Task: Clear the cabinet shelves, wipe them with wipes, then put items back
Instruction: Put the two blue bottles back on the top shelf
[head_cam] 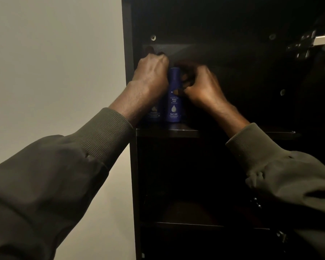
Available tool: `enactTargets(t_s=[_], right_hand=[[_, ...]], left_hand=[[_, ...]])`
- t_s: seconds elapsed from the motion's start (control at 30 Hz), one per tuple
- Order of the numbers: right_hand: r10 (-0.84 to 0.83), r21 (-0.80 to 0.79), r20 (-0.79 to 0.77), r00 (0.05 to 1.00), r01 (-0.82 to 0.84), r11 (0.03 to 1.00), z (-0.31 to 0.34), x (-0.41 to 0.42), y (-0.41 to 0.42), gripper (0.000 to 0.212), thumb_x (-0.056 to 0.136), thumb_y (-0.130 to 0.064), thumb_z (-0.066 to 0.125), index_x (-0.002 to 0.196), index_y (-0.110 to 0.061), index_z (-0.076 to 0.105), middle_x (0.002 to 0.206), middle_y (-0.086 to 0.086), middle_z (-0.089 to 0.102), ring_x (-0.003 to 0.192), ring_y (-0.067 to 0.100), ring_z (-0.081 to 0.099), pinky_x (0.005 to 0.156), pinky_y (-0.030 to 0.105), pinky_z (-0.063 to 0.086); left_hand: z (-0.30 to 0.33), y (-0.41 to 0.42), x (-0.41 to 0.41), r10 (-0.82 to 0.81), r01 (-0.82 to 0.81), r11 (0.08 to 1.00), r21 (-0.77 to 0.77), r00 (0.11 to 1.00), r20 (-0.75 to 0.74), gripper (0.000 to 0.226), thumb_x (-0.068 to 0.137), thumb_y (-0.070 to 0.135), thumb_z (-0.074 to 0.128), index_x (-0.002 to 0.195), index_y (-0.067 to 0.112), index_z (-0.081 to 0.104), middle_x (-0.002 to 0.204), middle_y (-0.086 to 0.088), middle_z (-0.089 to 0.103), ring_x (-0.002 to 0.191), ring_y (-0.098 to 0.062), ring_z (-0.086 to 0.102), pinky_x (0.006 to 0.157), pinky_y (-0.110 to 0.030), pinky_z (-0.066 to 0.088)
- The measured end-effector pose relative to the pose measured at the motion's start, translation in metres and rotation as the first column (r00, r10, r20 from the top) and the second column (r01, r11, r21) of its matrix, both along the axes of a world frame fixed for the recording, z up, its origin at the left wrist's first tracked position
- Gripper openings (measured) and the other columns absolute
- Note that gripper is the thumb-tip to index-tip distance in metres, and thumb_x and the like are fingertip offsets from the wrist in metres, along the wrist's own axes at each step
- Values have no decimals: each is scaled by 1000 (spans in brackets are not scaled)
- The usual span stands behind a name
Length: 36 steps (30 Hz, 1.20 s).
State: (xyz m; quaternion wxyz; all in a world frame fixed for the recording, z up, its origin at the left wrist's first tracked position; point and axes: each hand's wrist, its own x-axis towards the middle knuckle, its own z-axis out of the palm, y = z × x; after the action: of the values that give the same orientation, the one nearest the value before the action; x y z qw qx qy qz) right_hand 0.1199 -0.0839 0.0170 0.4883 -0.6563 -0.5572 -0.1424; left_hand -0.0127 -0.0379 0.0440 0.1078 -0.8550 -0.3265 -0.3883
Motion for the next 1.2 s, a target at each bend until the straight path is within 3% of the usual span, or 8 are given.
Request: enactTargets(t_s=[0.1, 0.27, 0.6, 0.77, 0.93, 1.07, 1.2], right_hand=[[20, 4, -20, 1000, -20, 1000, -2, 1, 0, 72, 69, -22, 84, 133, -34, 54, 108, -10, 65, 96, 8, 64, 85, 30, 57], [29, 38, -17, 999, -28, 999, -2, 4, -4, 71, 75, -19, 80, 137, -33, 49, 117, -11, 61, 101, 4, 61, 82, 17, 51], [17, 170, 30, 999, -22, 985, -7, -3, -15, 75, 74, -25, 83, 139, -30, 47, 130, -12, 58, 112, 0, 55, 91, 14, 46], [-17, 276, 82, 996, -6, 961, -14, -9, -28, 72, 71, -30, 83, 135, -30, 50, 129, -9, 58, 116, 4, 56, 95, 29, 53], [12, 304, 42, 999, -24, 952, -35, -26, -59, 63, 74, -24, 81, 131, -33, 54, 114, -11, 60, 105, -1, 58, 84, 21, 55], [114, 285, -25, 993, -103, 953, -59, -41, -79, 57, 77, -19, 80, 128, -27, 57, 103, -17, 60, 97, -6, 60, 78, 17, 55], [189, 252, -88, 978, -161, 954, -90, -50, -97, 53, 79, -19, 79, 127, -26, 58, 109, -12, 63, 102, -3, 62, 80, 19, 56]], left_hand=[[-2, -2, -2, -8, 8, 1000, 8, 1000, -2, 32, 91, 5, 59, 122, -2, 53, 124, -26, 53, 116, -43, 52, 86, -42, 43], [-9, -5, -4, -15, 14, 999, 50, 1000, 5, 34, 92, 11, 59, 123, -2, 51, 125, -25, 53, 115, -41, 52, 83, -37, 39], [-28, -16, -15, -38, 23, 990, 141, 993, 108, 44, 93, 15, 57, 132, 2, 42, 134, -20, 44, 123, -34, 43, 96, -36, 37], [-50, -26, -26, -150, 116, 976, 186, 972, 181, 53, 93, 20, 58, 141, 6, 39, 143, -13, 43, 133, -27, 40, 107, -31, 35], [-79, -41, -35, -235, 189, 961, 202, 944, 233, 49, 96, 27, 54, 141, 11, 44, 141, -9, 50, 130, -24, 47, 107, -30, 37], [-105, -51, -41, -329, 279, 941, 189, 886, 328, 38, 95, 30, 53, 130, 15, 58, 127, -2, 63, 111, -12, 59, 96, -18, 44], [-134, -60, -48, -393, 367, 919, 146, 809, 438, 30, 96, 27, 54, 121, 14, 66, 119, 1, 68, 103, -6, 62, 92, -15, 51]])
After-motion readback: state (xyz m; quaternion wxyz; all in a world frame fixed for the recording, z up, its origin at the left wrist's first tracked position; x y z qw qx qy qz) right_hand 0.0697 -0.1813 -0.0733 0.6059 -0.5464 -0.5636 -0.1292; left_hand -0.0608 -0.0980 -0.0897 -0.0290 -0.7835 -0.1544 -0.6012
